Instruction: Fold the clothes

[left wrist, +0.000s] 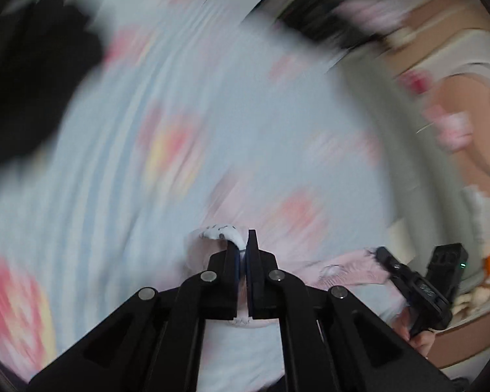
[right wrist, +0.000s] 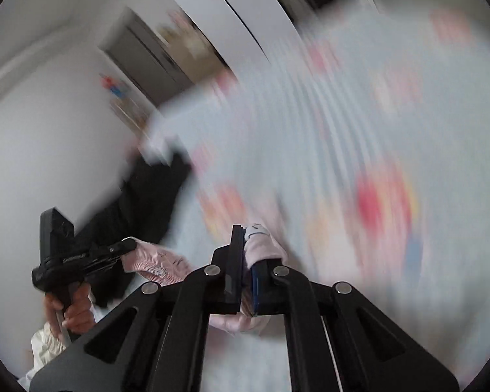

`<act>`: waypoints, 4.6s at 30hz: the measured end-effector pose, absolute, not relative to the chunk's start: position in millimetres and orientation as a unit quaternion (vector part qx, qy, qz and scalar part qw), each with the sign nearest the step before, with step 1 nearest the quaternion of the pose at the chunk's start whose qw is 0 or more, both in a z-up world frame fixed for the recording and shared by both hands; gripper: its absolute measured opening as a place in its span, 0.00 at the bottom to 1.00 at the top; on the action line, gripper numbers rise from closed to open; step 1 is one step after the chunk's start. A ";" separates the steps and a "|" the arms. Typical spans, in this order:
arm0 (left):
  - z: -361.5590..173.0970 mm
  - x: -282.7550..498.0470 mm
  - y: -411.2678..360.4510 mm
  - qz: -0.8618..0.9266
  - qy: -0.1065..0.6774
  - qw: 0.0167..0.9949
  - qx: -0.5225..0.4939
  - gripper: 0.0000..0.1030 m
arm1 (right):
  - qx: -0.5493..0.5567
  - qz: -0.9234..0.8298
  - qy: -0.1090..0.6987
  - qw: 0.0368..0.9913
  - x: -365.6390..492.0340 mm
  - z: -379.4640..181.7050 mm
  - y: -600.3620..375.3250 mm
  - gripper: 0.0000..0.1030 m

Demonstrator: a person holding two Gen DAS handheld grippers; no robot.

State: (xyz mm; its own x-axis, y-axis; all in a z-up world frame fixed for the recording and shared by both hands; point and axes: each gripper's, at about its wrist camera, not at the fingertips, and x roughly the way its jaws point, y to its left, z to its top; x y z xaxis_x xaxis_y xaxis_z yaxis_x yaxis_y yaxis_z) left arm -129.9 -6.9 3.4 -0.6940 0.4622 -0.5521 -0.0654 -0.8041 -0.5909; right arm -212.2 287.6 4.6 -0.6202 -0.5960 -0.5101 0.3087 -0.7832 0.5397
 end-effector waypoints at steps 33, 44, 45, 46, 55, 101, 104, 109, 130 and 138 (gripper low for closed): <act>-261.1 17.8 -56.7 0.773 -0.399 0.052 -0.491 0.36 | 0.488 -0.810 -0.284 0.161 -154.5 -218.7 295.8 0.43; -233.3 -31.1 -29.0 0.781 -0.338 0.096 -0.516 0.10 | 0.482 -0.810 -0.253 0.220 -163.1 -209.0 263.4 0.07; -227.4 -27.2 -30.6 0.784 -0.336 0.100 -0.512 0.10 | 0.480 -0.810 -0.255 0.220 -155.8 -203.0 268.6 0.07; -222.4 -23.1 -31.5 0.786 -0.334 0.104 -0.510 0.10 | 0.478 -0.809 -0.261 0.222 -147.4 -197.1 275.4 0.07; -206.7 20.3 -32.1 0.780 -0.344 0.129 -0.506 0.10 | 0.475 -0.769 -0.352 0.245 -92.8 -180.1 317.4 0.07; -220.1 9.6 86.3 0.832 -0.020 0.135 -0.538 0.29 | 0.514 -0.824 0.061 0.233 -66.0 -198.1 201.2 0.22; -220.4 8.1 89.3 0.835 -0.022 0.129 -0.534 0.28 | 0.517 -0.826 0.071 0.214 -72.5 -204.0 190.5 0.17; -218.3 18.1 86.7 0.841 -0.036 0.133 -0.524 0.29 | 0.498 -0.842 0.073 0.195 -76.0 -200.3 193.0 0.16; -221.0 36.8 96.9 0.821 -0.086 0.179 -0.536 0.26 | 0.505 -0.830 0.034 0.233 -68.7 -194.5 202.8 0.17; -237.4 26.7 85.9 0.803 -0.180 0.146 -0.550 0.23 | 0.496 -0.848 0.040 0.183 -68.6 -197.4 213.8 0.15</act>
